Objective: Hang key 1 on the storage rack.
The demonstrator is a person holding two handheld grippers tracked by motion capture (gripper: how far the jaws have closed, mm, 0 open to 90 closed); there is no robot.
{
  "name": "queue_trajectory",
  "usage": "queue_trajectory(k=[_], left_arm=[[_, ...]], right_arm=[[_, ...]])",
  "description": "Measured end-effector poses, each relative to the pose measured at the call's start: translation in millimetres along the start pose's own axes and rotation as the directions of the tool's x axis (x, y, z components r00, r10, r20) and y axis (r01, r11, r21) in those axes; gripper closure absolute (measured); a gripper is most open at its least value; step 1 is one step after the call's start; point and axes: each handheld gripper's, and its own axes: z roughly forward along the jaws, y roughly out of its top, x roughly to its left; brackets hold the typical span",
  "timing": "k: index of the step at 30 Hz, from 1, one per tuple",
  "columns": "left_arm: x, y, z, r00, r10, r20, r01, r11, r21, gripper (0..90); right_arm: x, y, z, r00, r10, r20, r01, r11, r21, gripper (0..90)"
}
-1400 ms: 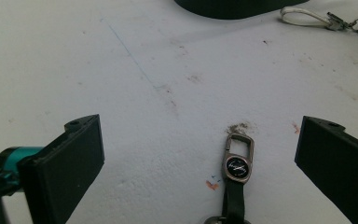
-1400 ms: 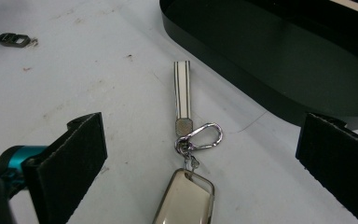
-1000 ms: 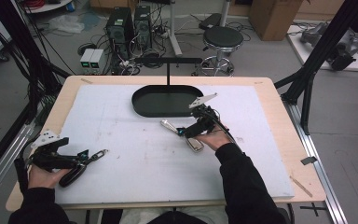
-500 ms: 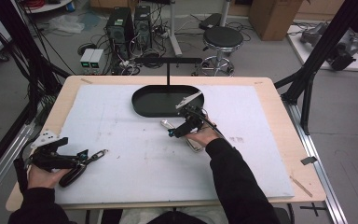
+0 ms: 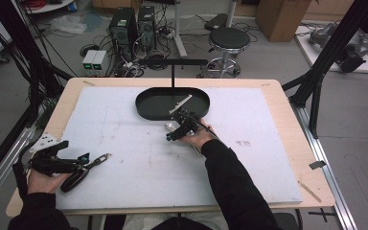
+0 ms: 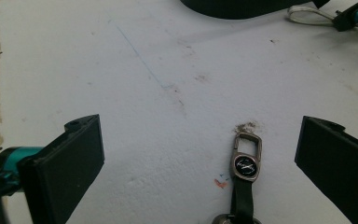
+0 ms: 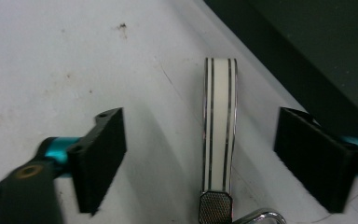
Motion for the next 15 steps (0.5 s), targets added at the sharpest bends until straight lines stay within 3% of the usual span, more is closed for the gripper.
queue_trajectory(k=[1,2,9,11,12,15], left_arm=[[-0.6,0.1,0.4,1.0000,0.002,0.008,-0.002,1.0000,0.004,1.7],[-1.3,0.2,0.9,0.9999,0.005,0.014,-0.005,1.0000,0.007,1.8],[-2.2,0.1,3.3,0.9998,0.015,0.011,-0.015,0.9997,0.018,1.8],[-2.0,0.1,3.3,0.9999,0.012,0.003,-0.012,0.9999,0.012,1.8],[-1.6,0.2,2.8,0.9999,0.013,0.001,-0.013,0.9999,0.010,1.8],[-1.3,0.1,1.9,0.9999,0.010,-0.004,-0.009,0.9999,0.004,1.8]], right_arm=[[0.0,0.0,0.0,1.0000,0.000,0.000,0.000,1.0000,0.000,27.6],[0.1,0.1,2.5,0.9999,0.010,0.010,-0.010,0.9999,0.013,36.6],[-4.0,0.5,4.2,0.9988,0.038,0.032,-0.038,0.9992,0.009,53.7],[-4.7,0.2,3.9,0.9986,0.034,0.039,-0.035,0.9993,0.012,59.3],[-4.8,0.2,3.4,0.9983,0.024,0.053,-0.024,0.9996,0.011,68.6],[-1.8,0.6,3.3,0.9986,0.003,0.054,-0.003,0.9999,0.015,73.8]])
